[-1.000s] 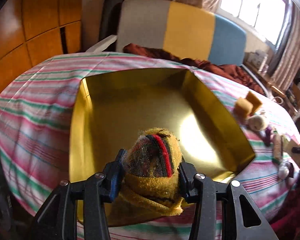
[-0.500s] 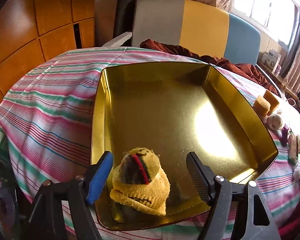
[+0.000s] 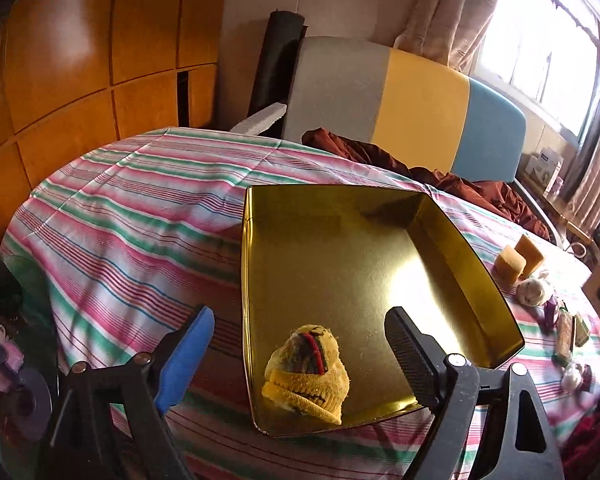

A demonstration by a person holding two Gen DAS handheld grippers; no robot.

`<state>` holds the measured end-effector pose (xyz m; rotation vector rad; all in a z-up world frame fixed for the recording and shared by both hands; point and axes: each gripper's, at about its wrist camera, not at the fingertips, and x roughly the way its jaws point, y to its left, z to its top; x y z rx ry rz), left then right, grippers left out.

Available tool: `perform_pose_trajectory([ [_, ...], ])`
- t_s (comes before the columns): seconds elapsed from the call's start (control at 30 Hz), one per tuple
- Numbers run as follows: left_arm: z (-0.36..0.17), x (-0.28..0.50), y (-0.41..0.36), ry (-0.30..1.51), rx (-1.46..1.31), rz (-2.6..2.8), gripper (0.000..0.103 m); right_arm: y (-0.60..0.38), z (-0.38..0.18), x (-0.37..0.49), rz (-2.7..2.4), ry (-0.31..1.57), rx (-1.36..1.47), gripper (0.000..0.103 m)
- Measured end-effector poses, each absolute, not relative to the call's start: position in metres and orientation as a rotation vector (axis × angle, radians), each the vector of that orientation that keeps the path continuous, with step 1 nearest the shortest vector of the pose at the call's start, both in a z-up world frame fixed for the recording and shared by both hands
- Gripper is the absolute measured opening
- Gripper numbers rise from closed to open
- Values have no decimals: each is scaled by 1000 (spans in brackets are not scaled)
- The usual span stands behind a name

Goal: Organize objects
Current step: 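Grasp the white medicine box with the right gripper and place it in the tray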

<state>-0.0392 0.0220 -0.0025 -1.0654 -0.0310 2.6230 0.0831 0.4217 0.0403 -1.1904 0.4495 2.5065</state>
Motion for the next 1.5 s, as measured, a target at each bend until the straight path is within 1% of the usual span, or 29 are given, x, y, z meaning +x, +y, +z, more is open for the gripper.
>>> perform_pose_trajectory([
  [0.07, -1, -38, 17, -54, -1065, 2628, 88, 381, 42, 58, 2619, 398, -1229, 51],
  [0.17, 3, -35, 10, -76, -1057, 2644, 93, 319, 40, 20, 2760, 314, -1311, 51],
  [0.3, 3, -34, -5, -110, -1056, 2670, 94, 248, 21, -24, 2857, 181, -1448, 51],
  [0.43, -1, -35, -22, -146, -1078, 2700, 94, 201, -13, -53, 2867, 152, -1601, 51],
  [0.57, -6, -36, -38, -176, -1108, 2724, 94, 175, -40, -71, 2848, 161, -1694, 51],
  [0.73, -12, -37, -53, -204, -1129, 2746, 94, 165, -52, -72, 2838, 199, -1738, 53],
  [0.8, -13, -38, -55, -209, -1137, 2749, 94, 164, -53, -68, 2855, 227, -1759, 65],
  [0.87, -13, -39, -54, -205, -1140, 2749, 94, 166, -50, -62, 2862, 226, -1741, 71],
  [0.9, -13, -39, -53, -200, -1140, 2750, 94, 167, -48, -58, 2869, 235, -1727, 73],
  [1.0, -11, -38, -48, -179, -1131, 2756, 97, 172, -40, -49, 2881, 249, -1677, 74],
  [1.23, 1, -31, -33, -120, -1091, 2752, 98, 192, -13, -22, 2894, 197, -1485, 76],
  [1.33, 7, -25, -24, -89, -1063, 2741, 99, 205, -1, -9, 2890, 171, -1406, 76],
  [1.5, 15, -18, -8, -48, -1034, 2703, 100, 238, 11, 11, 2847, 215, -1329, 76],
])
